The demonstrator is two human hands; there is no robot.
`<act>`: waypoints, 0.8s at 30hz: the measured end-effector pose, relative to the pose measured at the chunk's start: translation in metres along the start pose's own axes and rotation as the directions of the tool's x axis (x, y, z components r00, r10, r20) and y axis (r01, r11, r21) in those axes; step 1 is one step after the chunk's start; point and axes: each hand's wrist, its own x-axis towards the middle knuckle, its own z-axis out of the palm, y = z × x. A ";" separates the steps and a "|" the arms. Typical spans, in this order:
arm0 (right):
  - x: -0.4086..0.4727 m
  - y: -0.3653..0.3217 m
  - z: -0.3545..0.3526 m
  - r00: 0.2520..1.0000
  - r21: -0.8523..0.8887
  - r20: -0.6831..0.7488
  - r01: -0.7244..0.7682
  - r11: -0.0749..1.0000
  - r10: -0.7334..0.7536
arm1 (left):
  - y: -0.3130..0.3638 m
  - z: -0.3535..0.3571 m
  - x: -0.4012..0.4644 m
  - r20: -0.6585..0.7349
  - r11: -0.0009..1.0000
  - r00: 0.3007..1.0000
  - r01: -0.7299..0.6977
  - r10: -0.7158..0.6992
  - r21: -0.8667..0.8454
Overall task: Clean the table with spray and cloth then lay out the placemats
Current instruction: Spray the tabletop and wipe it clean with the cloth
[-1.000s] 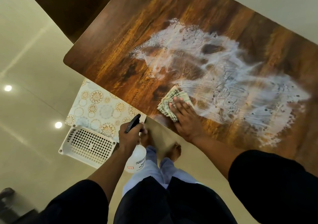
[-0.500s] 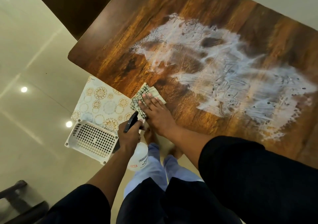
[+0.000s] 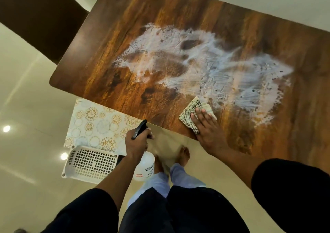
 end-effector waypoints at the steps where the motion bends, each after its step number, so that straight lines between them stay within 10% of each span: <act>1: 0.000 -0.008 0.000 0.999 0.006 0.006 -0.052 0.999 0.052 | 0.000 0.000 0.001 0.015 1.000 1.000 -0.003 0.003 0.008; 5: 0.009 -0.060 0.008 0.987 0.110 0.026 -0.160 0.981 0.158 | 0.001 -0.007 0.002 0.039 0.999 0.999 -0.016 0.015 0.030; 14: 0.087 -0.197 0.022 0.974 0.122 0.063 0.208 0.970 -0.217 | -0.003 -0.059 0.012 0.012 0.996 0.998 -0.058 0.057 0.071; 24: 0.037 -0.138 0.030 0.983 0.116 0.047 0.171 0.979 -0.177 | -0.006 -0.066 0.025 0.156 0.984 0.984 -0.112 0.090 0.140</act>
